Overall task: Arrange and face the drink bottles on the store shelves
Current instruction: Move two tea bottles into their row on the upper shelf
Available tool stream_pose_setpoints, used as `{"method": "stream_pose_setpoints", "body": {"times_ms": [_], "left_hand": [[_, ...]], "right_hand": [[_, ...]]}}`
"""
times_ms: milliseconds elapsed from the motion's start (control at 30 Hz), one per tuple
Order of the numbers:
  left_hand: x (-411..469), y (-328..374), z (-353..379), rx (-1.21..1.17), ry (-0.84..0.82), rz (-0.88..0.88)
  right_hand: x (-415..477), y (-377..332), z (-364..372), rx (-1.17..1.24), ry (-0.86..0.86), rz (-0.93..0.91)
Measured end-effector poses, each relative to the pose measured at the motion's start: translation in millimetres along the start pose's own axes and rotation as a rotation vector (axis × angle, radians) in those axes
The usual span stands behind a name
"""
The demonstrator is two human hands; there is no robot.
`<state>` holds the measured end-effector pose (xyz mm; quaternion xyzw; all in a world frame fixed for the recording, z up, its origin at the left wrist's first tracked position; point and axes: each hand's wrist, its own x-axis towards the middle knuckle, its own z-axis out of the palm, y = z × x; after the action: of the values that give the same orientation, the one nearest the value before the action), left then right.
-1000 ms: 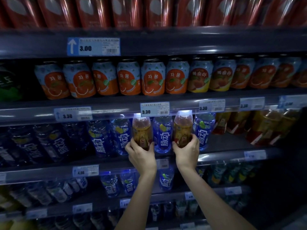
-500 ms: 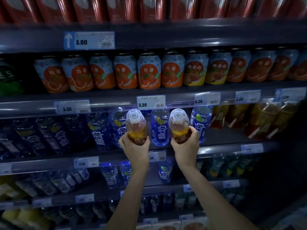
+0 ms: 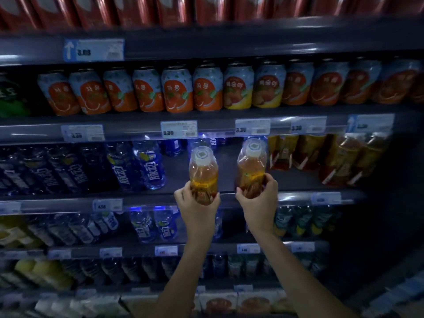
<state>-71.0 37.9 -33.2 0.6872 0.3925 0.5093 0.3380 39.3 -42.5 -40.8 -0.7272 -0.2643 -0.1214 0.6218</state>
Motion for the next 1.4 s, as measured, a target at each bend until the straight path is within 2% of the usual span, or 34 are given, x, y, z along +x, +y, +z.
{"method": "stream_pose_setpoints", "body": {"times_ms": [333, 500, 867, 1000, 1300, 1400], "left_hand": [[-71.4, 62.4, 104.8, -0.028, -0.117, -0.027], [-76.5, 81.6, 146.5, -0.019, -0.083, -0.036], [-47.6, 92.6, 190.1, 0.027, -0.071, -0.066], [-45.7, 92.1, 200.9, 0.014, -0.071, -0.08], [-42.1, 93.9, 224.6, -0.014, -0.13, -0.179], [-43.5, 91.0, 226.8, -0.005, -0.122, -0.162]], "right_hand": [[47.1, 67.5, -107.2, -0.061, -0.036, 0.123], [73.3, 85.6, -130.3, -0.091, -0.013, 0.139], [122.4, 94.4, -118.4, -0.115, -0.031, 0.094], [133.0, 98.6, -104.3, -0.091, 0.008, 0.13], [126.1, 108.3, -94.7, -0.152, 0.019, 0.174], [121.5, 107.0, -94.8, -0.161, 0.024, 0.152]]}}
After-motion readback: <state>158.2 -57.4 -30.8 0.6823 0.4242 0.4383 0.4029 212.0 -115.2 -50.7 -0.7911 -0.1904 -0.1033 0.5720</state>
